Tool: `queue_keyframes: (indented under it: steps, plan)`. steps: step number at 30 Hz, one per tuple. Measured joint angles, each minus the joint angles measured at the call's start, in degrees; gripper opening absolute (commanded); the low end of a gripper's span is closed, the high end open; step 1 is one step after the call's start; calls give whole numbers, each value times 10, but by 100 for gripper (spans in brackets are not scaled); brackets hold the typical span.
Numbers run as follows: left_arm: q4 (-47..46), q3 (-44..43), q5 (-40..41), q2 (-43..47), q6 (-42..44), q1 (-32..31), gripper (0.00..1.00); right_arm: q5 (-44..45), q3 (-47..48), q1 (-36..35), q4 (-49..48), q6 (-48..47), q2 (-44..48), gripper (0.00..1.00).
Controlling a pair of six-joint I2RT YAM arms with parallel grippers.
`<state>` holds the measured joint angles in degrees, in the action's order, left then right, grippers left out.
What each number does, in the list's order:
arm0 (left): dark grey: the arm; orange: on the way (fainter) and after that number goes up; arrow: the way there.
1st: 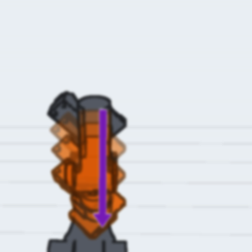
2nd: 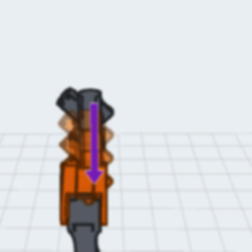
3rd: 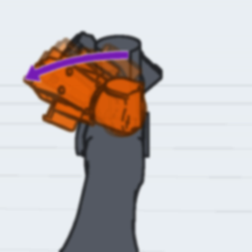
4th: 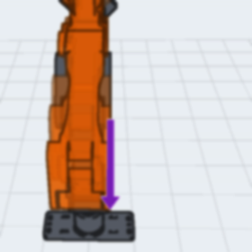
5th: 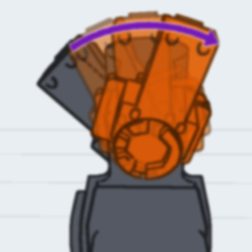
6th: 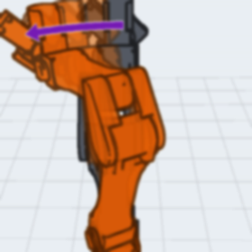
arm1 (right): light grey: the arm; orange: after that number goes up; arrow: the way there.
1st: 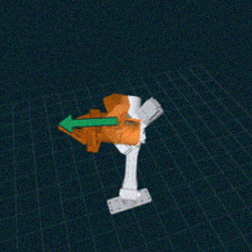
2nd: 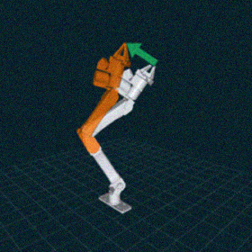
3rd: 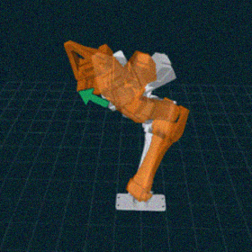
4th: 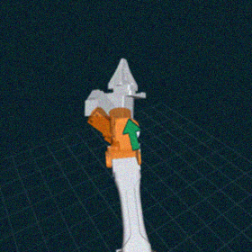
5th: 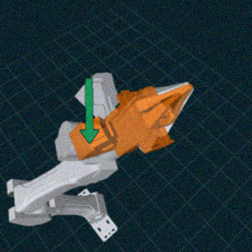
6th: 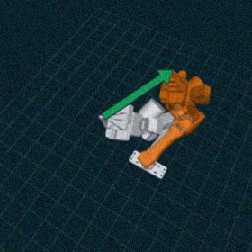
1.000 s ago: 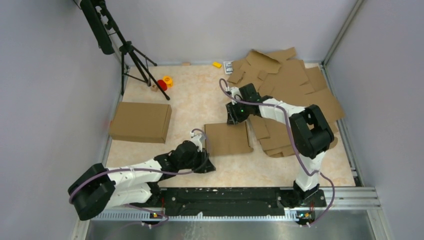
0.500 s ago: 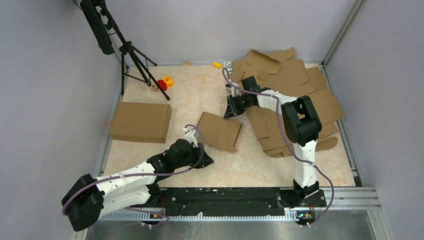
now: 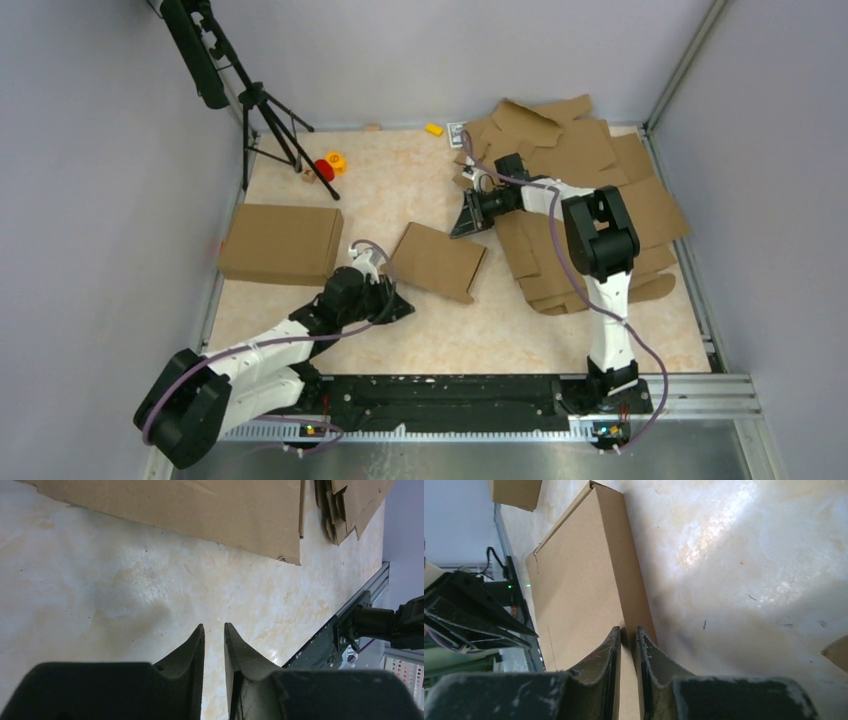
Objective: Fold the paper box
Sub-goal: Close the paper box at the center of the board.
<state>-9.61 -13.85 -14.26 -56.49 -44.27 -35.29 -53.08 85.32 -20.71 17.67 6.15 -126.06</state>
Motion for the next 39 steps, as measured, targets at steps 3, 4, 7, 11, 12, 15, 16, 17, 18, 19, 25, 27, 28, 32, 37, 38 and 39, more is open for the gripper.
queue_keyframes:
  steps: [3, 4, 7, 11, 12, 15, 16, 17, 18, 19, 25, 27, 28, 32, 37, 38, 39]
  plan:
    - [-24, 4, -8, -16, 1, 0, 21, -25, 0, 11, -2, 10, -9, 12]
    - [-33, 6, -11, -20, 1, 0, 21, -33, 3, 15, -1, 13, -14, 12]
    - [-56, 13, -14, -33, 3, 0, 22, -53, 12, 22, -1, 19, -27, 11]
    - [-92, 17, -13, -64, 10, 0, 22, -79, 19, 29, -3, 30, -41, 11]
    - [-106, 18, -12, -77, 12, 0, 22, -83, 19, 30, -3, 31, -42, 11]
    - [-148, 17, -7, -117, 16, 0, 21, -86, 19, 30, -4, 31, -44, 11]
    - [-166, 17, -4, -134, 17, 0, 21, -87, 19, 30, -4, 31, -44, 11]
    - [-181, 17, -2, -150, 18, 0, 21, -89, 19, 31, -4, 31, -45, 11]
    - [-198, 15, 2, -167, 18, 0, 20, -90, 21, 31, -3, 31, -46, 11]
    - [-218, 13, 3, -188, 19, 0, 20, -90, 21, 31, -3, 31, -47, 11]
    - [-332, -27, 19, -295, 25, 0, 20, -91, 21, 32, -2, 31, -47, 11]
    - [-360, -45, 19, -315, 28, 0, 21, -91, 21, 32, -3, 31, -47, 13]
    - [-368, -54, 19, -321, 30, 0, 21, -91, 21, 33, -3, 31, -47, 15]
    - [-380, -92, 16, -333, 41, 0, 22, -78, 18, 36, -3, 31, -46, 28]
    - [-391, -131, 15, -333, 57, 0, 23, -56, -28, 36, -27, 56, -21, 33]
    - [-390, -135, 13, -333, 60, 1, 23, -47, -43, 36, -35, 60, -9, 33]
    - [-388, -139, 12, -333, 63, 1, 23, -39, -55, 36, -37, 62, 1, 33]
